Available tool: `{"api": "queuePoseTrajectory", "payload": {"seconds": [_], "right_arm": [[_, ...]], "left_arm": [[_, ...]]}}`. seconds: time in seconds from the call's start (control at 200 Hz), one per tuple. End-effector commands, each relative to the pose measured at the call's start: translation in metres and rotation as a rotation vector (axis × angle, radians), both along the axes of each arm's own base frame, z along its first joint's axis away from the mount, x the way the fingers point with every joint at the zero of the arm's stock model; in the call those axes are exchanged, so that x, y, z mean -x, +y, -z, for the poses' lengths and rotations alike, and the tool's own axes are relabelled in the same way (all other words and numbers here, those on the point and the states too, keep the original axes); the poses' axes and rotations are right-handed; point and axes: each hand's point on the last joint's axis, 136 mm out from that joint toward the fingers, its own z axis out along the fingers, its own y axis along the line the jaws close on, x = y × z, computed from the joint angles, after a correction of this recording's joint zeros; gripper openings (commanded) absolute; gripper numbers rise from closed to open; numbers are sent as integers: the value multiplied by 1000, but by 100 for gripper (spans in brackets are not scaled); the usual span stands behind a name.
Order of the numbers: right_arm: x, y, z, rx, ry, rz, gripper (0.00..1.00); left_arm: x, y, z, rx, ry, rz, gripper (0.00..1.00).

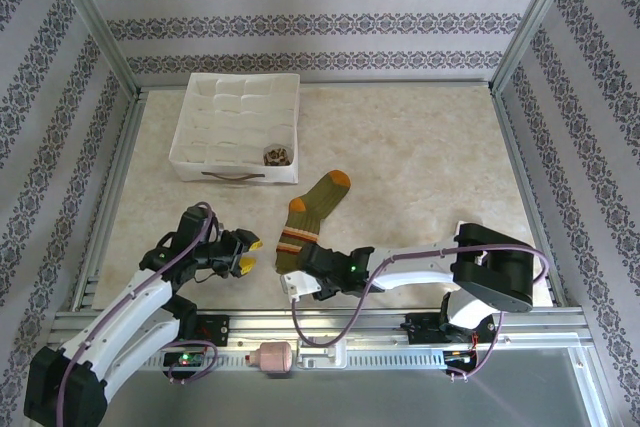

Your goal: Roll the socks

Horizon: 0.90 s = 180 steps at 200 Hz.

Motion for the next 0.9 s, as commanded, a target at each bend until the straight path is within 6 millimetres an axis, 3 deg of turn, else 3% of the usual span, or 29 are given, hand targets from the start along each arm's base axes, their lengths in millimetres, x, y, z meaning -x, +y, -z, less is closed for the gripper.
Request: {"api": "queuePoseTrajectory", "payload": {"seconds": [0.0, 0.165, 0.4, 0.585, 0.729, 0.844, 0.894], "right_arm": [[-36, 42, -33, -179, -118, 76, 54], [-36, 36, -39, -190, -91, 104, 54], [-28, 26, -30, -173, -13, 110, 57], [-27, 31, -24, -175, 24, 118, 54], [-27, 40, -22, -185, 60, 130, 35], [-28, 43, -26, -212, 93, 162, 4], [-30, 42, -32, -245, 125, 194, 0]], "left_arm": [[-4, 0, -10, -8, -8, 16, 48], [-9, -1, -13, -18, -17, 30, 48], [-13, -3, -13, -20, -23, 38, 48], [-15, -4, -13, -23, -25, 45, 48], [-16, -3, -12, -32, -24, 51, 48], [-17, -3, -11, -44, -30, 54, 48], [-19, -3, -11, -46, -35, 55, 48]]}}
